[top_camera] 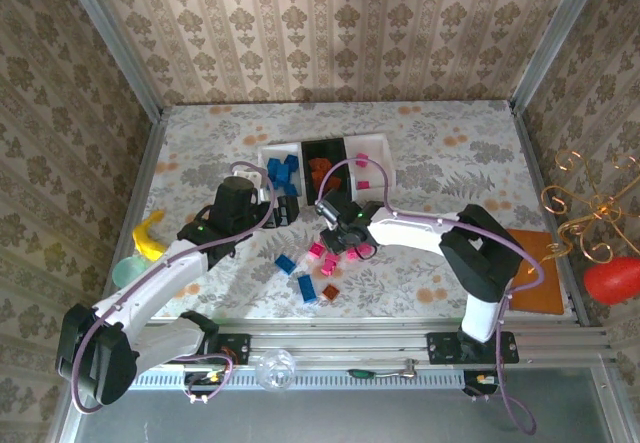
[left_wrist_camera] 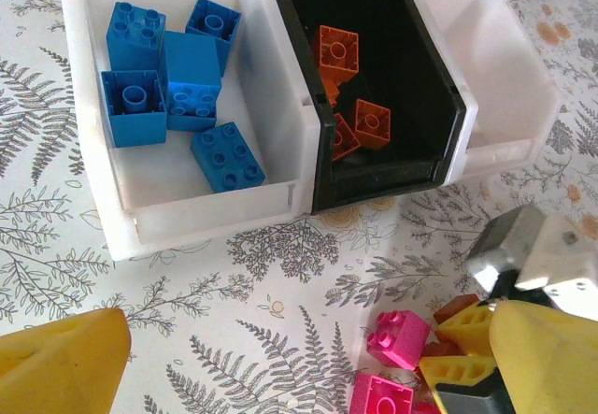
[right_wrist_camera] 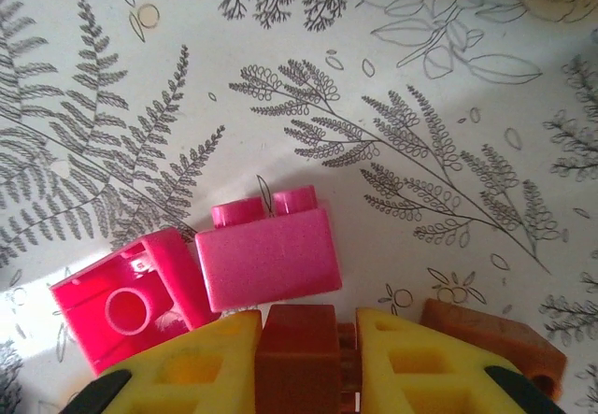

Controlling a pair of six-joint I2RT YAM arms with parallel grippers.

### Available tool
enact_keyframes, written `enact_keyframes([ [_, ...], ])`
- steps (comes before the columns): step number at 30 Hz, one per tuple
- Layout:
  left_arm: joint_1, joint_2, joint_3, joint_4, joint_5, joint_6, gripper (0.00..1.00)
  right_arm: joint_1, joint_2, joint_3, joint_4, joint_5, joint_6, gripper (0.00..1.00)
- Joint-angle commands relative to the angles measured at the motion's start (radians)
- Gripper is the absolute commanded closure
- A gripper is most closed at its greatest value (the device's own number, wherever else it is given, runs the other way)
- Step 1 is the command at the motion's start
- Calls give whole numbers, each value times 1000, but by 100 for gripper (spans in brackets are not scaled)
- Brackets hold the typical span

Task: Sort the legos into containers by color
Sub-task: Pick up the lego from the center of the table, then place the lego in the container, then pick up the lego from the center of the table.

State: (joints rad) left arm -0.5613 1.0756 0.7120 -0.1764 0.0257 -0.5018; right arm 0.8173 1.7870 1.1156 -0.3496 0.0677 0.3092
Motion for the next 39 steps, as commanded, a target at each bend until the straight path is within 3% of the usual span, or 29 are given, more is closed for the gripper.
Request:
enact_keyframes([
  [1,5,-27,-22,-17,-24,-8,0,-15,-100,-3,-28,8,-12,75],
  [9,2,-113,-133,5,-33,-52,0,-84,-112,147,-8,-20,-12,76],
  [14,-5,-161,-176,-15,-41,-72,0,-161,58,344,43,-27,38,76],
  [20,-18,-183,-189,-47,-50,-82,0,-209,300,623,-29,-14,76,75],
  [22,-22,-185,-194,-50,-50,-84,0,-216,348,683,-50,-13,85,71],
  [25,-24,-182,-200,-47,-50,-84,0,-221,376,748,-83,-17,85,47],
  [29,-25,-180,-207,-34,-47,-83,0,-209,287,671,-51,-17,74,34],
  [39,-25,-159,-227,-9,-43,-84,0,-93,-22,219,20,2,68,29],
])
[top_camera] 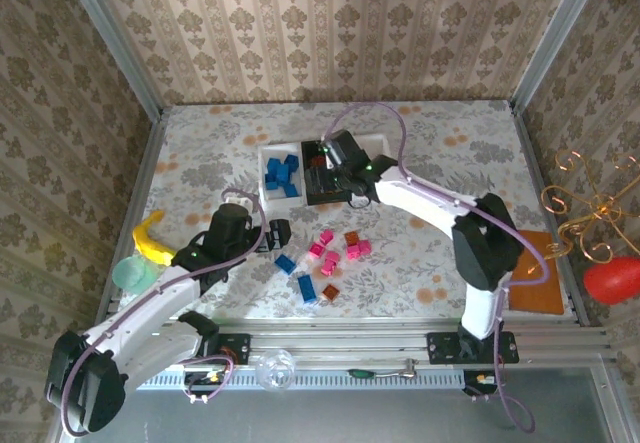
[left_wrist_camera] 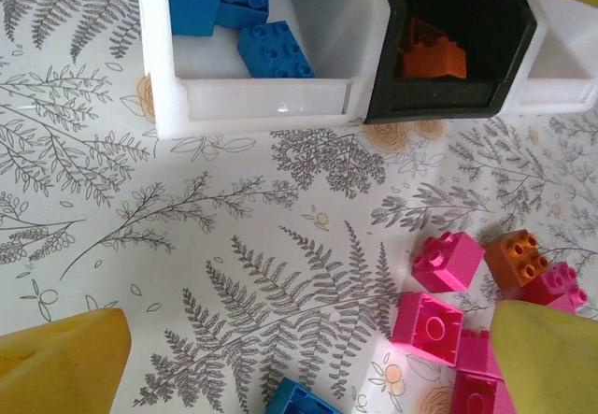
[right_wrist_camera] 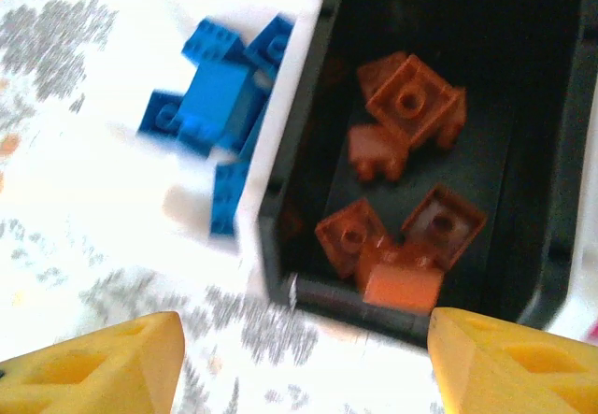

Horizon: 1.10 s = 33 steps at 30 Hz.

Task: Sort the legos into containers by color
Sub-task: Pick up the lego from the center of the table.

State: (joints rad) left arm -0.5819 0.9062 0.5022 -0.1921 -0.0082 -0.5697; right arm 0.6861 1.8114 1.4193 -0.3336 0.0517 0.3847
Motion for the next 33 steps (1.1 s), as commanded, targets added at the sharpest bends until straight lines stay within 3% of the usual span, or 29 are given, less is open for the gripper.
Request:
enact_keyframes([
  [1,-4,14,-20,8,-7,-18,0,59,-59,-126,2,24,-7,29],
  [7,-4,37,-38,26,-3,-25,0,146,-54,-249,4,51,3,28],
  [13,-4,47,-44,29,1,-30,0,160,10,-261,13,67,6,30],
  [22,-2,40,-32,3,-1,-24,0,153,76,-233,10,93,-2,42],
  [33,-1,51,-21,3,5,-21,0,133,71,-246,54,67,-11,64],
])
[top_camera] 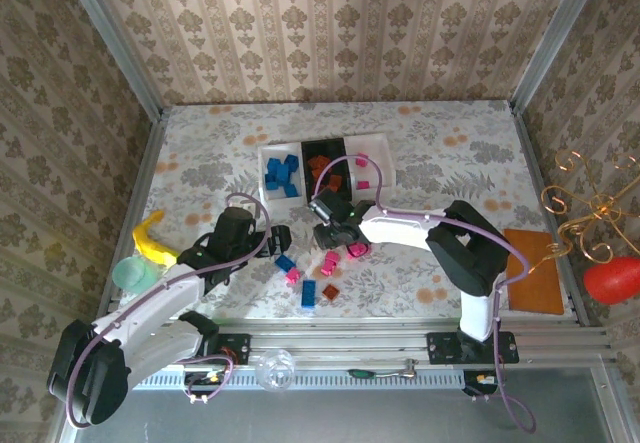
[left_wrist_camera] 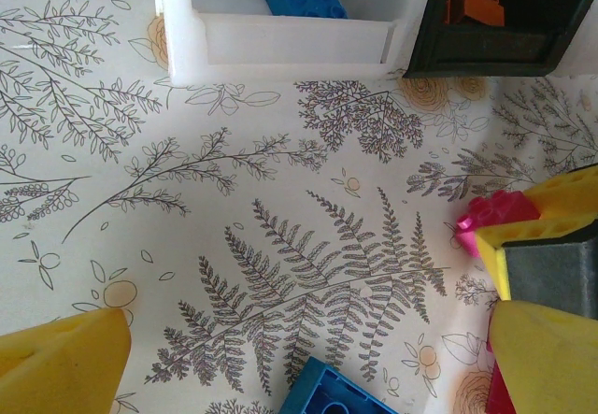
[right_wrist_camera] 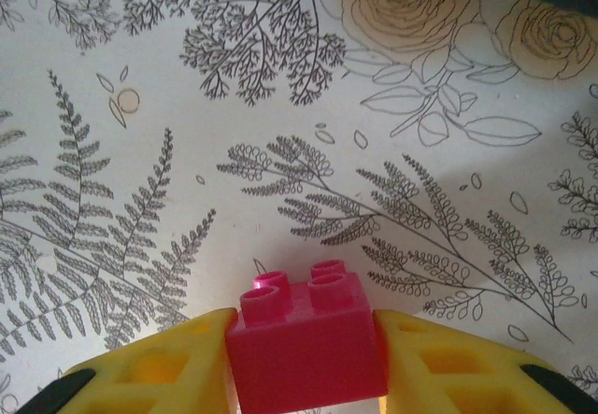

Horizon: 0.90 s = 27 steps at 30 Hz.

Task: Sort the legos into containers by color
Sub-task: Pick up the lego from the center of the table, then place the lego in the container.

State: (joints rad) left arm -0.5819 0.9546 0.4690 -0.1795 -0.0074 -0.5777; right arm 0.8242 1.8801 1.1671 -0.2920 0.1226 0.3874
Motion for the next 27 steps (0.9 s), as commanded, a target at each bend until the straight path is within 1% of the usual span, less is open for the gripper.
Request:
enact_keyframes([
  [1,-1,3,13,-8,6,-12,0,-8,-4,3,16,-5,-15,66],
  [3,-1,3,13,-9,7,-11,0,-13,-28,-3,19,0,-16,69],
  [6,-3,-3,9,-11,12,-10,0,-38,-105,-30,33,12,-11,71],
  [10,-2,-7,9,-9,14,-4,0,-124,-191,-33,49,17,-8,71],
  [13,-4,1,17,-9,15,-1,0,-202,-195,14,42,20,-6,72],
  [16,-5,10,22,-7,26,-1,0,-264,-160,85,33,45,-6,72],
  [20,-7,9,20,-15,27,-5,0,-331,-56,218,-8,77,0,72],
  [23,-9,0,19,-21,27,-5,0,-369,30,320,-59,110,15,72],
  [27,-10,-11,13,-26,29,-4,0,-414,103,391,-95,115,64,72],
])
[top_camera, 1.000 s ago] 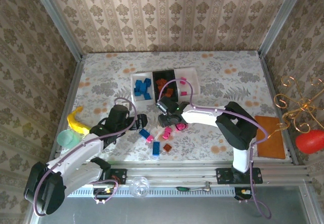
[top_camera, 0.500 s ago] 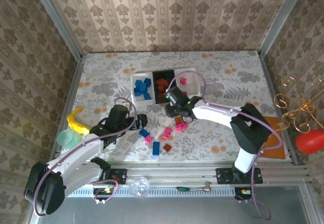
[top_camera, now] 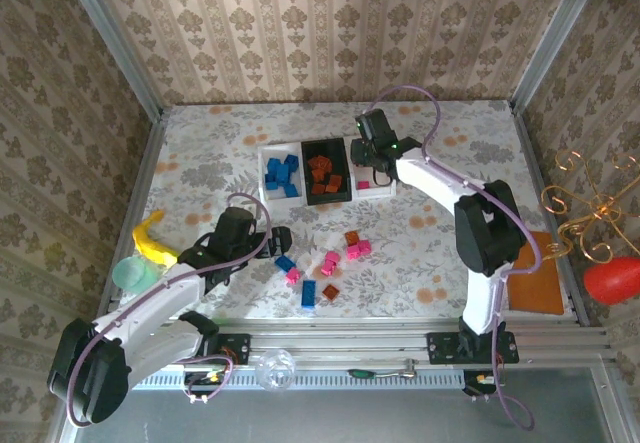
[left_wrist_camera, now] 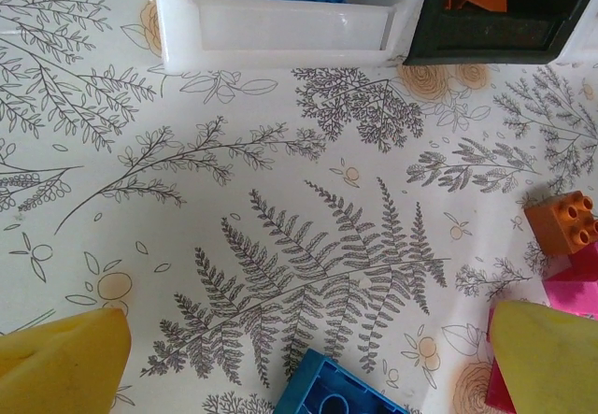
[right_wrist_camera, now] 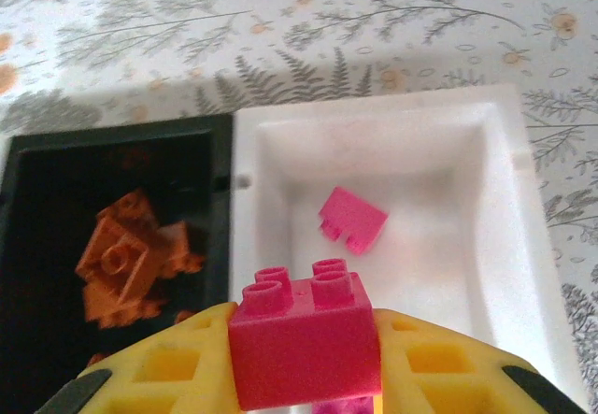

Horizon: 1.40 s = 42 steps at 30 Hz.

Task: Sort the legos into containers by color
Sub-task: Place the lego in the container, then pick up the lego from the center of the table.

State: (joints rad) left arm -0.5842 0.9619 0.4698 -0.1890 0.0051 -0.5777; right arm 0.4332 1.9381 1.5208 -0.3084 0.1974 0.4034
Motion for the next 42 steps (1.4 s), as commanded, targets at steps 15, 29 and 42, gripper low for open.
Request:
enact_keyframes([
  [15,-8,-5,15,-12,32,10,0,-15,34,82,-79,-40,20,29],
  [29,-6,19,0,20,38,9,0,189,-377,-433,30,-4,56,27],
  [42,6,80,-20,83,61,3,0,315,-511,-774,-18,-74,180,27],
])
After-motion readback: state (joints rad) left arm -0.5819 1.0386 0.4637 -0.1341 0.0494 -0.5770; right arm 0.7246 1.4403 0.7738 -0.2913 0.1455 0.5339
